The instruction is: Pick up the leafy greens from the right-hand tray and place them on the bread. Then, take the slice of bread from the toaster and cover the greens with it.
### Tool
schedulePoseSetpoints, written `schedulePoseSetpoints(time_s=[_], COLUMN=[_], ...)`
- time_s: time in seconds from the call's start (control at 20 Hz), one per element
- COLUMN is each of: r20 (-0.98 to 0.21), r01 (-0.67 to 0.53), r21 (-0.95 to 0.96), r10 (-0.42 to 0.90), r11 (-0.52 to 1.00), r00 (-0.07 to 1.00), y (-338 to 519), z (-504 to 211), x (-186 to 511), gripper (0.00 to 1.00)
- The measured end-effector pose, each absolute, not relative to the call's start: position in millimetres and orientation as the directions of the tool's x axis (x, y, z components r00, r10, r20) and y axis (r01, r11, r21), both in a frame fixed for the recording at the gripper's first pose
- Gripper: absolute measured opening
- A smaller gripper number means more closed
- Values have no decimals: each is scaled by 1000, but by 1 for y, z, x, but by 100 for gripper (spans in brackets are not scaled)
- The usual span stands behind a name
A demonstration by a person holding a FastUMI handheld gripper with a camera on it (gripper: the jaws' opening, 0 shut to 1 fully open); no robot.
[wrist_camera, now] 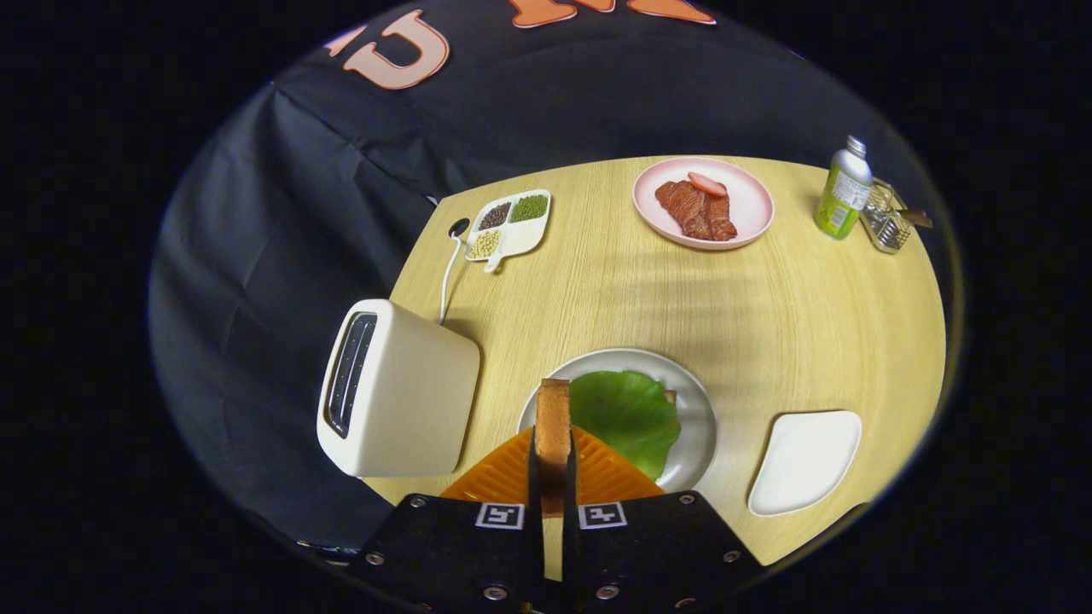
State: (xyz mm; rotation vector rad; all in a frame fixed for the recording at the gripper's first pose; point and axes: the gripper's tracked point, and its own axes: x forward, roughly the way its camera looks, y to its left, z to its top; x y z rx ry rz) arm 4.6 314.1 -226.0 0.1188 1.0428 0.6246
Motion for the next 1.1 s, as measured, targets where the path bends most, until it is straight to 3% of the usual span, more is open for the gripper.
schedulePoseSetpoints(time_s=[0.3,0.45,0.75,0.8,0.9,1.1], r20=[-774,-789,-812,-813,-809,-768], r01=[-359,-348,-325,-322,-315,-289], r21=[430,415,342,326,300,278], r10=[543,523,451,437,415,393], r11=[828,841,882,889,900,916], r00=[325,323,371,384,417,506], y=[293,278,248,241,228,207], z=[-261,-273,-278,-274,-263,-218], x=[23,31,44,46,49,50], gripper=[9,14,50,63,77,96])
